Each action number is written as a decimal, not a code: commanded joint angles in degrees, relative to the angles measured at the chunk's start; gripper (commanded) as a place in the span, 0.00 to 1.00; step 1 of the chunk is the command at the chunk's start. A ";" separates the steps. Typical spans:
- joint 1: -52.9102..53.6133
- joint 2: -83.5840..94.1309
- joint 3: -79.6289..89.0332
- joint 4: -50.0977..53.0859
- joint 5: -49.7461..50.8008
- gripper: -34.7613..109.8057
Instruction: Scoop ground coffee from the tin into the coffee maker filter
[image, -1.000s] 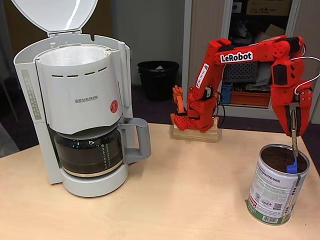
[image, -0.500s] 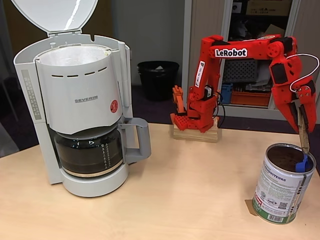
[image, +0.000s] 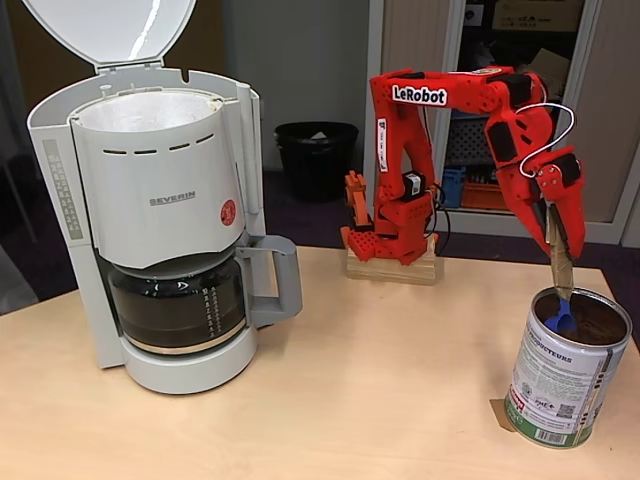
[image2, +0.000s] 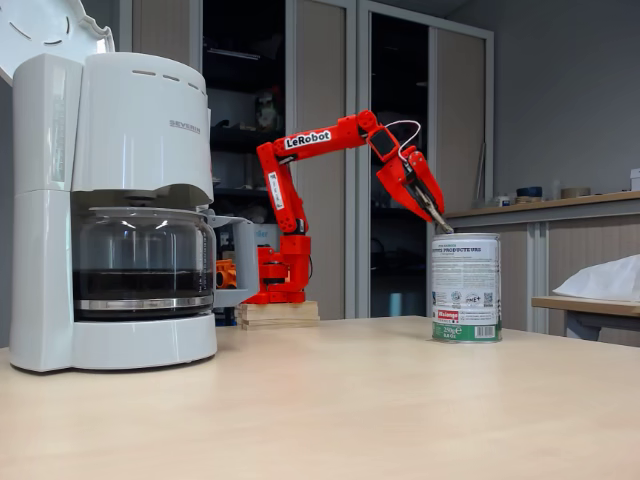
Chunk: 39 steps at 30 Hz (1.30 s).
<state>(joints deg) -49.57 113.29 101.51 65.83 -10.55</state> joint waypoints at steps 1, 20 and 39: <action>-1.49 5.45 1.85 -0.53 -0.79 0.24; -4.83 13.45 7.21 -5.62 3.34 0.24; 4.75 12.30 -5.62 -23.12 -0.79 0.24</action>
<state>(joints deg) -47.46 126.30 100.90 45.88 -7.91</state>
